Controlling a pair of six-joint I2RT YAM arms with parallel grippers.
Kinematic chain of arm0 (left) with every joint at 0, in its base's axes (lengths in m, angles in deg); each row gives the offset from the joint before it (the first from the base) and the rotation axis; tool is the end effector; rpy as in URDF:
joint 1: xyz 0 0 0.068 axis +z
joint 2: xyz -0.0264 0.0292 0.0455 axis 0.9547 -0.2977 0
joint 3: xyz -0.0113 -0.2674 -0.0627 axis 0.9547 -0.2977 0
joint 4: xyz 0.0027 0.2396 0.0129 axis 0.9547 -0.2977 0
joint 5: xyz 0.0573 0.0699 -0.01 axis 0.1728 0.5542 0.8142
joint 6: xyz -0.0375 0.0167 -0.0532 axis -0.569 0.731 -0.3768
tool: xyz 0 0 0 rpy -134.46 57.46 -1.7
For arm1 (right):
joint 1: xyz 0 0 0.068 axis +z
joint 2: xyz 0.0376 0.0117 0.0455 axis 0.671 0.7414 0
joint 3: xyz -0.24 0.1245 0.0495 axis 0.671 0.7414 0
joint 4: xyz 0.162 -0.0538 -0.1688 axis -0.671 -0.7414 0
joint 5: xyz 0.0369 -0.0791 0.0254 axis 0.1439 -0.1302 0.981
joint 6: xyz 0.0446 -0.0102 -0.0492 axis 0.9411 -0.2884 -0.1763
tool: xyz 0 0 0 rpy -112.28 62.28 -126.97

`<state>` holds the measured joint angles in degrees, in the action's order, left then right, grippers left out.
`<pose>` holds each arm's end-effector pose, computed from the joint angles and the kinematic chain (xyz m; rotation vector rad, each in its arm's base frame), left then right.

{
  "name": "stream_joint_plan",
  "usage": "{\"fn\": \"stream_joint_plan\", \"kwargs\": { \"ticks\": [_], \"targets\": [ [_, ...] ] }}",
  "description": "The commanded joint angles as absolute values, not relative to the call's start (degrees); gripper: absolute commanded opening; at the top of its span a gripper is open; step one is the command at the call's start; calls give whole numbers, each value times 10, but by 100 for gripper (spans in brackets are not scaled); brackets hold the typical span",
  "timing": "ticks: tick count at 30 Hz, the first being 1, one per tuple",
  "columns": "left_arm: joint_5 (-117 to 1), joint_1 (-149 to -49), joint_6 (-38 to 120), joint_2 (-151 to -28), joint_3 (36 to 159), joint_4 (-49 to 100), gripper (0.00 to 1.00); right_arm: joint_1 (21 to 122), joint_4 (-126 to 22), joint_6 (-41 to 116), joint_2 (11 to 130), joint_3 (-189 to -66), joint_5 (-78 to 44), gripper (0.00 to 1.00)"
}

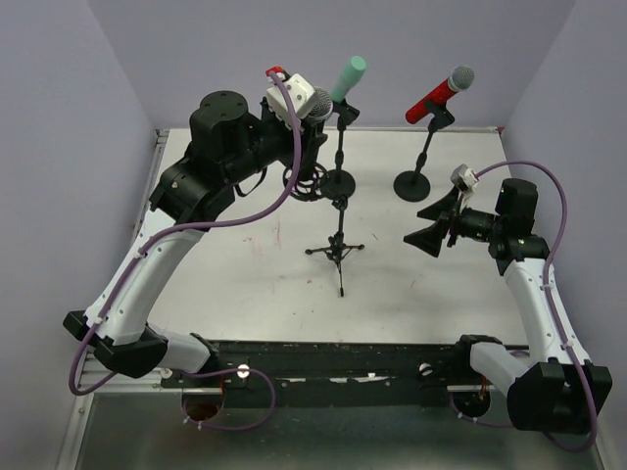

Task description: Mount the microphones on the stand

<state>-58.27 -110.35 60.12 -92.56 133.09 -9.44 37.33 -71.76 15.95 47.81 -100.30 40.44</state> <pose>0.2021 -0.1664 0.5239 0.7457 1.4982 -0.5298 0.1967 0.0323 0.3127 -0.7994 1.7132 0.9455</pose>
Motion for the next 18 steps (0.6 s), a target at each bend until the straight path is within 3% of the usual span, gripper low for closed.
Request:
{"fn": "stream_joint_plan", "kwargs": {
  "ticks": [1,18],
  "targets": [
    [-632,-1081,574,-907,1302,-73,0,375,-713,148,477,-1006,392,100],
    [-698,-1055,555,-909,1288,-86,0,375,-715,146,476,-1006,390,100]
  ]
}}
